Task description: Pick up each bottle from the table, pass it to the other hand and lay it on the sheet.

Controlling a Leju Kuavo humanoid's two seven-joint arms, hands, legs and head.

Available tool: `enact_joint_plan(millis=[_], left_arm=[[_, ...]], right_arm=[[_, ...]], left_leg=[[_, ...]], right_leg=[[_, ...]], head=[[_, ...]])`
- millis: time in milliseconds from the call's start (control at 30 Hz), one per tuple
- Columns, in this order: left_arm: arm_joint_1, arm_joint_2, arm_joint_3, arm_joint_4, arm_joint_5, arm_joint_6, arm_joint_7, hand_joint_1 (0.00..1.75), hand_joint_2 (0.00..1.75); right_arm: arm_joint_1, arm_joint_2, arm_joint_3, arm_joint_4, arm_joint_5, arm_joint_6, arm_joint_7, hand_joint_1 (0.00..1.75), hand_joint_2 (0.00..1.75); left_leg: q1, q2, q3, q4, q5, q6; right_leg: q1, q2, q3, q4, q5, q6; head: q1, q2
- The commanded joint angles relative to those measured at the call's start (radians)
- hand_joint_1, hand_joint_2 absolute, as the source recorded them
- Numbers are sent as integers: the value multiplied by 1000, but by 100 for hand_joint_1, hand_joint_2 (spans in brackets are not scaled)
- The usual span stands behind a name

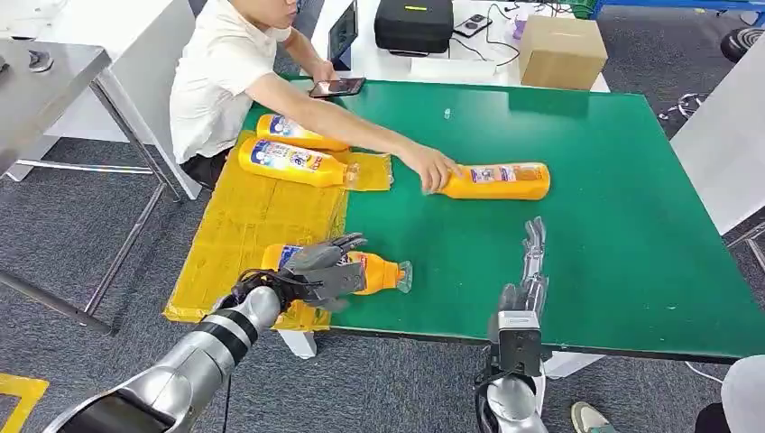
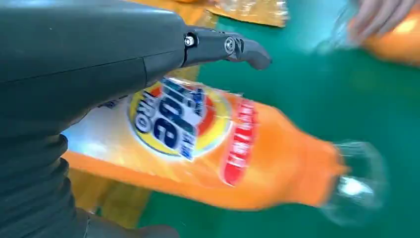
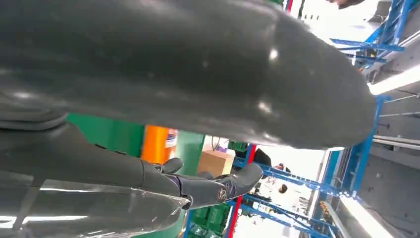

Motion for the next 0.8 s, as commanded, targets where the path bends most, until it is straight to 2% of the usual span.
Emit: enact_joint_plan(millis=[33, 100, 433, 600, 633, 667, 700, 767, 800], left_arm=[[96, 15, -10, -193, 121, -3, -23, 0, 175], [137, 22, -29, -277, 137, 49, -37, 0, 175], [137, 22, -29, -277, 137, 49, -37, 0, 175], [133, 29, -112, -317, 81, 179, -45, 0, 175], [130, 24, -109, -309, 80, 199, -45, 0, 175], [137, 16, -97, -314, 89, 218, -60, 0, 175], [154, 4, -79, -334, 114, 230, -83, 0, 175], [182, -7, -76, -371, 116, 267, -119, 0, 175], [206, -28, -72, -402, 74, 369, -136, 0, 175]], right_arm=[[-19, -20, 0, 61, -3, -16, 0, 0, 0], [-3, -29, 4, 45, 0, -28, 0, 0, 0], [-3, -29, 4, 45, 0, -28, 0, 0, 0], [-9, -42, -1, 84, 41, 4, 0, 0, 0], [-25, -55, 3, 143, 112, 18, 32, 0, 0], [-49, -88, 32, 209, 372, -79, 89, 0, 0], [-57, -83, 9, 233, 344, -44, 86, 0, 0], [-84, -102, -18, 281, 595, -113, 119, 0, 0], [-97, -123, -47, 311, 702, -113, 198, 0, 175]], left_leg=[[1, 2, 2, -1, -1, -1], [1, 2, 2, -1, -1, -1], [1, 1, -1, -1, -1, -1], [1, 0, -2, 0, 0, -1], [1, 0, 0, 0, -1, -1], [1, 0, 0, -1, -1, -1], [2, 0, 1, -1, -1, -1], [2, 2, 2, -2, -1, -1], [2, 3, 3, -2, -1, -1]], right_leg=[[1, 2, 2, -2, 0, -2], [1, 2, 1, -1, 0, -1], [1, 1, -1, -1, 0, -2], [1, 0, -2, -1, 0, -1], [1, 0, 0, -1, -1, -2], [1, 0, 0, -2, 0, -2], [2, 0, 1, -3, 0, -2], [2, 3, 3, -4, 1, -2], [2, 4, 3, -4, 1, -2]], head=[[0, 0], [0, 0], [0, 0], [0, 0], [0, 0], [0, 0], [0, 0], [0, 0], [0, 0]])
